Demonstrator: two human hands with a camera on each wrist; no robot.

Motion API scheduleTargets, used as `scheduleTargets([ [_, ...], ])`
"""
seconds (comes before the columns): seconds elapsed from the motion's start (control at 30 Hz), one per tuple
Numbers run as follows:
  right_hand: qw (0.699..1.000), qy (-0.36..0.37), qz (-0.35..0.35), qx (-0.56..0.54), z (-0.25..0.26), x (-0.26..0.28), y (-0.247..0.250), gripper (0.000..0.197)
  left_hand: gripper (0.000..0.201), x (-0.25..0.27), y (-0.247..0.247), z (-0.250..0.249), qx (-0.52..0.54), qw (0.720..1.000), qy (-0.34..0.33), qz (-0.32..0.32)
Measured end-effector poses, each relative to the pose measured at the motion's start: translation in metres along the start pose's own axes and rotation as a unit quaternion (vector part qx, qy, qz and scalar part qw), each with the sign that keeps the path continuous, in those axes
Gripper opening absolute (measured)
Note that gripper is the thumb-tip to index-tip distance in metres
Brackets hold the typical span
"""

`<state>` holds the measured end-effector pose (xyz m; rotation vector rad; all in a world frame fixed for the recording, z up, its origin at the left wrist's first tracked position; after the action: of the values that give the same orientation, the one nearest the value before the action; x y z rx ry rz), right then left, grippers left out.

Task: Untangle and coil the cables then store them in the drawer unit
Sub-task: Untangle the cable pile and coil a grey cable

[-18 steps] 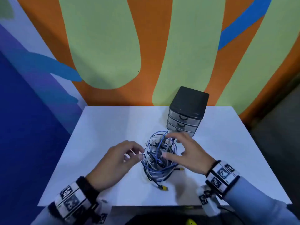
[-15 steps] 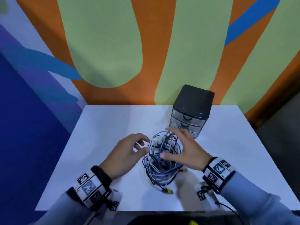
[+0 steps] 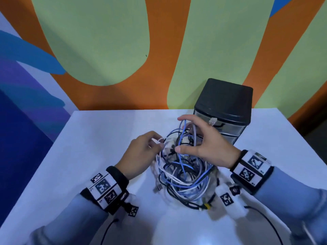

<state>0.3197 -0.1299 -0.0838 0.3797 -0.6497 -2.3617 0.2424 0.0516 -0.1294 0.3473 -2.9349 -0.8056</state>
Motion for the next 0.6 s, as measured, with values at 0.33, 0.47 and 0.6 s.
scheduleTargets([
  [0.33,0.998,0.057,0.021,0.031,-0.018,-0.016,-0.022,0.071,0.01,-0.025,-0.011,0.005,0.134,0.991,-0.015,0.002],
  [0.47,0.996,0.073,0.02,0.051,-0.02,-0.013,-0.029,0.079,0.018,-0.022,-0.009,0.016,0.178,0.984,-0.023,0.003],
  [0.6,0.995,0.076,0.002,0.069,-0.012,-0.002,-0.032,0.082,0.02,-0.019,-0.001,0.009,0.174,0.983,-0.056,-0.003],
])
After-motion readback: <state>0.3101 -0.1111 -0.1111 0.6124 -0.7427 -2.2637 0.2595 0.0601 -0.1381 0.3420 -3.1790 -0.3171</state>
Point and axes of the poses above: each hand's wrist, its own x-axis away from the middle knuckle, its own y-axis out of the back of the hand, z = x × y, the point moved 9 cm from there along -x, towards the middle knuckle, and after that the axes turned 2 degrees about -z, right-handed, at the moved point
